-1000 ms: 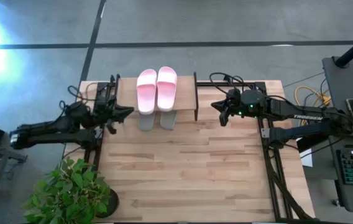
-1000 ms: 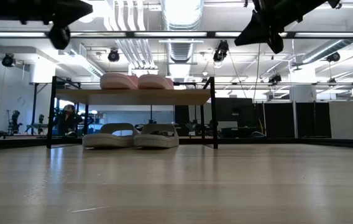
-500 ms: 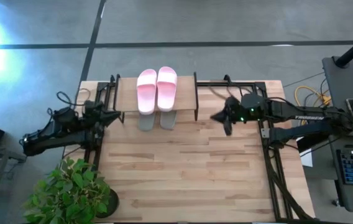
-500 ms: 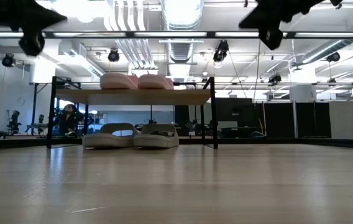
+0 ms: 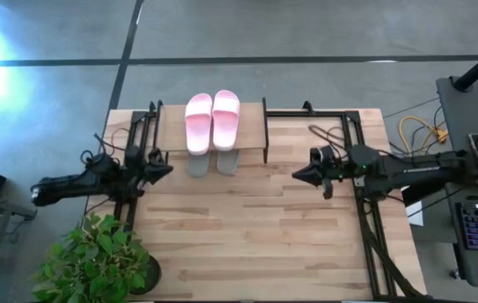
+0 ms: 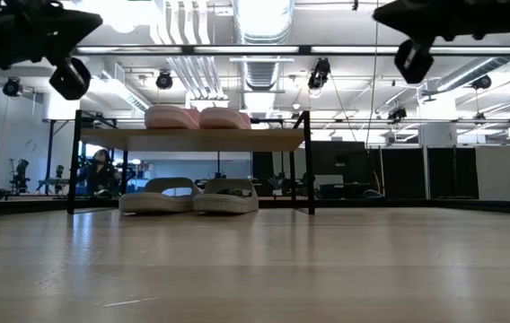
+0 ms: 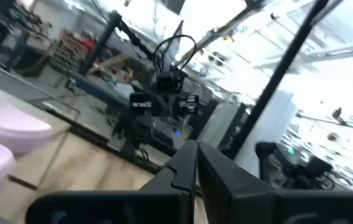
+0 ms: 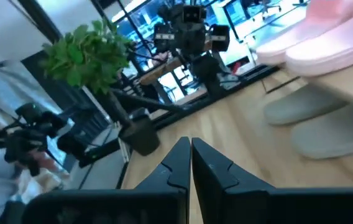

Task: Pick and place slides into the shelf
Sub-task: Return to Home Position

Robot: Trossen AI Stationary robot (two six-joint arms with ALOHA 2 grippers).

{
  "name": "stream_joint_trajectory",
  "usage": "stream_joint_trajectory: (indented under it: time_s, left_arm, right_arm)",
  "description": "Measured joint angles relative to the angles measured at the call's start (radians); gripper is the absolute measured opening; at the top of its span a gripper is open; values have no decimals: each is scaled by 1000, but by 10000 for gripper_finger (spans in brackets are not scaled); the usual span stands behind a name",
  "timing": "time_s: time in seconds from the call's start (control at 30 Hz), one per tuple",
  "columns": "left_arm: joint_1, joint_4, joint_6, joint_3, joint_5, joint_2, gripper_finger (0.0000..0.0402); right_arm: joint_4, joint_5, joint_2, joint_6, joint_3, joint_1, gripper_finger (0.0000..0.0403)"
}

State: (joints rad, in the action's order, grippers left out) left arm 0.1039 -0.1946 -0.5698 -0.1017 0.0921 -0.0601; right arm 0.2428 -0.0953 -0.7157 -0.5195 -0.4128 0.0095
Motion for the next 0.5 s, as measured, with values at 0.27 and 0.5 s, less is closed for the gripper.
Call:
stream_joint_trajectory:
  time_s: [0.27, 0.5]
  left_arm:
    - [-156, 158, 37, -51, -176, -4, 0]
    - [-307, 362, 121, -177, -381, -22, 0]
  right_arm:
    - [40, 268, -30, 6, 54, 267, 9]
    - [108, 207, -53, 82, 30, 276, 9]
